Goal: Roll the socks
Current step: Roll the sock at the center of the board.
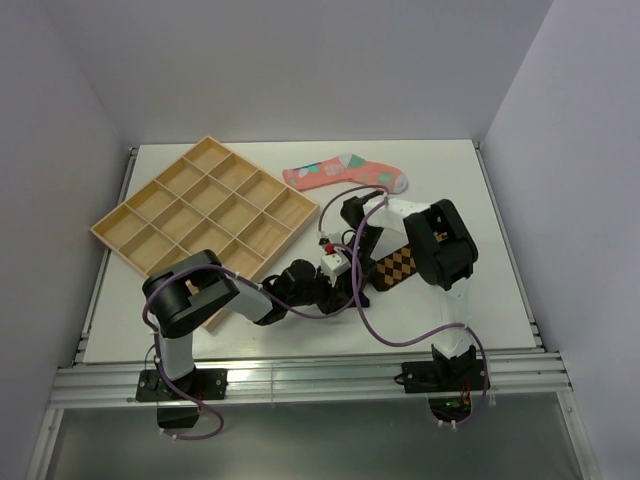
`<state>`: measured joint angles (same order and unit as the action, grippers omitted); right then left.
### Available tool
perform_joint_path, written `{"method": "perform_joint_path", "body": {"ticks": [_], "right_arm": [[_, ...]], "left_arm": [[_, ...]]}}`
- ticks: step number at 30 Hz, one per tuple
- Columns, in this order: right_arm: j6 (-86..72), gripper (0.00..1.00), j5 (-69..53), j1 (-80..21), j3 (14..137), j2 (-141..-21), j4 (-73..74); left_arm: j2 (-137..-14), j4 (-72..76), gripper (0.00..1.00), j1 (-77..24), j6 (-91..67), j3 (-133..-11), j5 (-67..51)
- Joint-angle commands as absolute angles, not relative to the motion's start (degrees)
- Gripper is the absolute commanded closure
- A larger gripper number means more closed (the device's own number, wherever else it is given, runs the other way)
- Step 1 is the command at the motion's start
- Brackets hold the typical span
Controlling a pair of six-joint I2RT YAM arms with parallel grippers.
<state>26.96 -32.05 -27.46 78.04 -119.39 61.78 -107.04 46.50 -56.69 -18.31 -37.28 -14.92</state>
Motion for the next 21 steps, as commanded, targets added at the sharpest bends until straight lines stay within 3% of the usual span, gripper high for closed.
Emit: {"method": "perform_joint_path", "body": {"ticks": [1, 3, 6, 13, 21], "right_arm": [[28.0, 0.90, -23.9, -27.7, 75.3, -120.5, 52.0], [26.9, 0.90, -23.9, -27.6, 74.4, -119.8, 50.6], [25.1, 0.82, -24.0, -27.3, 72.6, -117.0, 48.2], [21.1, 0.56, -24.4, -26.0, 67.9, -108.2, 42.0], [19.2, 0.53, -27.9, -19.6, 67.6, -101.4, 40.3]], "left_arm": [[-109.2, 42.4, 0.84, -57.8, -18.5, -37.3, -14.1], [-109.4, 42.7, 0.92, -57.8, -19.0, -36.8, -14.8], [-109.4, 44.6, 1.00, -57.7, -20.7, -35.3, -16.3], [-109.1, 48.5, 1.00, -55.2, -26.7, -32.0, -23.5], [-107.5, 42.2, 1.00, -52.2, -32.1, -34.0, -30.0]]}}
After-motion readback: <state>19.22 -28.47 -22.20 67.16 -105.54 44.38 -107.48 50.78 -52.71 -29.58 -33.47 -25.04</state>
